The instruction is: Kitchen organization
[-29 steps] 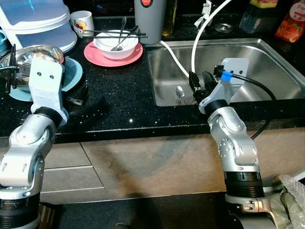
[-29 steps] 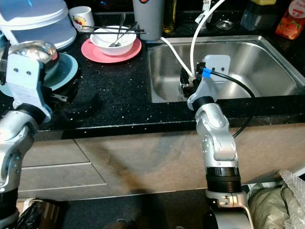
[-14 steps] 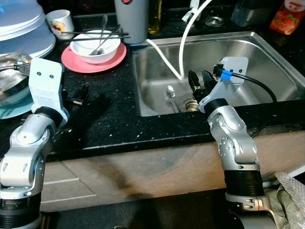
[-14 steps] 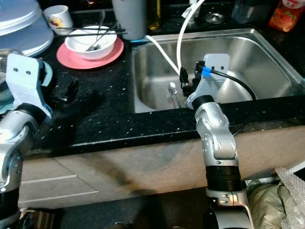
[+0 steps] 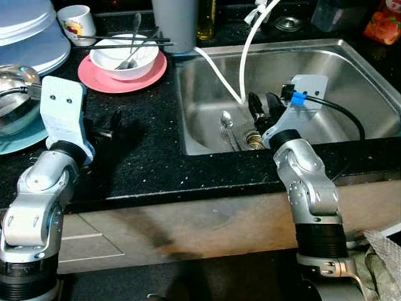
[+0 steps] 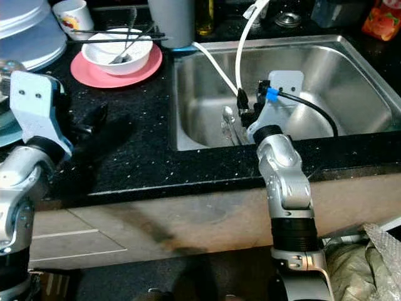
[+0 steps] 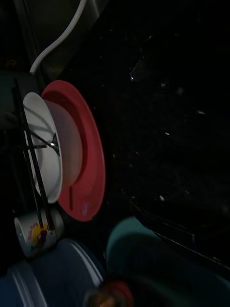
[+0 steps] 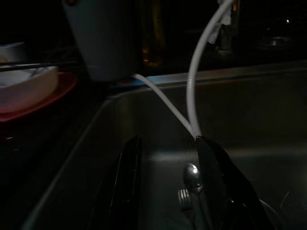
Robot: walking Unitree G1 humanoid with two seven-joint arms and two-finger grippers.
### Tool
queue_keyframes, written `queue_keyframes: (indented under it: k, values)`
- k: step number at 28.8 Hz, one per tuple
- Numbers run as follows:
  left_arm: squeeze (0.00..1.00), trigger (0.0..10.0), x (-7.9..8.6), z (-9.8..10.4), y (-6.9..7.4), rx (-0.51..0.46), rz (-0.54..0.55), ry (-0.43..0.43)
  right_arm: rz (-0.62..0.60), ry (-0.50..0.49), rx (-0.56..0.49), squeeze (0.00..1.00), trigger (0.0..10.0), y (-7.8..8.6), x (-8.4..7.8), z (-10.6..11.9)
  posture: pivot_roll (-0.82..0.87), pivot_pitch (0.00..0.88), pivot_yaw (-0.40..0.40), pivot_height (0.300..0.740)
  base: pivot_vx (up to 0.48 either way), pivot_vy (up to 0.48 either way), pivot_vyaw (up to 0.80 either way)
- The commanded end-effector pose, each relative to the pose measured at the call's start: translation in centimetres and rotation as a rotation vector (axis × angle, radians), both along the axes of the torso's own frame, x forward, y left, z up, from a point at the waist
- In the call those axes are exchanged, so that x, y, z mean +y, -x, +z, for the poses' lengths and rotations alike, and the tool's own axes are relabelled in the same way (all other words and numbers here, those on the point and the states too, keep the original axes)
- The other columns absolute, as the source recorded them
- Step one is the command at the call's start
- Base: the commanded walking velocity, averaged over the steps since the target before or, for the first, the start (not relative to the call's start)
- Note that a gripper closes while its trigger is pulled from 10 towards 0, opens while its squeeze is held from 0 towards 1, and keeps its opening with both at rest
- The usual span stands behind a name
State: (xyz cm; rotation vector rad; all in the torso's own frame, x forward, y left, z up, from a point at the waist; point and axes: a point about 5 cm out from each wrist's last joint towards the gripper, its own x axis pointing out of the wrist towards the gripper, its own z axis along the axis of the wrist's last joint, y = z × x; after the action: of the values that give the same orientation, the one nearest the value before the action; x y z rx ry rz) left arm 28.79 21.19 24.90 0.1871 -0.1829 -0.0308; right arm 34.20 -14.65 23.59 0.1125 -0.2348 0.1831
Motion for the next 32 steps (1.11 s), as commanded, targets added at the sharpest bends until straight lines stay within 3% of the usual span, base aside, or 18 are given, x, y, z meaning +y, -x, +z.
queue_keyframes:
  k: [1, 16, 20, 21, 32]
  values:
    - [0.00, 10.0, 0.2, 0.1, 0.3, -0.012, -0.001, 0.001, 0.017, -0.008, 0.013, 0.00, 10.0, 0.0, 0.3, -0.3, 0.07, 0.093, -0.012, 0.740, 0.000, 0.000, 0.00]
    - [0.00, 10.0, 0.6, -0.5, 0.0, 0.047, 0.043, 0.030, 0.031, -0.004, 0.010, 0.00, 10.0, 0.1, 0.5, -0.3, 0.07, 0.069, -0.016, 0.740, 0.000, 0.000, 0.00]
    - [0.00, 10.0, 1.6, -0.9, 0.0, 0.082, 0.096, 0.065, 0.048, -0.001, 0.006, 0.00, 10.0, 0.1, 0.7, -0.2, 0.07, 0.061, -0.021, 0.740, 0.000, 0.000, 0.00]
    - [1.00, 10.0, 1.9, -0.9, 0.1, 0.076, 0.112, 0.070, 0.053, 0.001, 0.006, 0.00, 10.0, 0.1, 0.7, -0.2, 0.07, 0.061, -0.021, 0.740, 0.000, 0.000, 0.00]
    - [1.00, 10.0, 3.4, -1.6, 1.8, 0.046, 0.206, 0.115, 0.110, 0.011, 0.004, 0.00, 10.0, -0.2, 1.3, 0.1, 0.06, 0.074, -0.023, 0.740, 0.000, 0.000, 0.00]
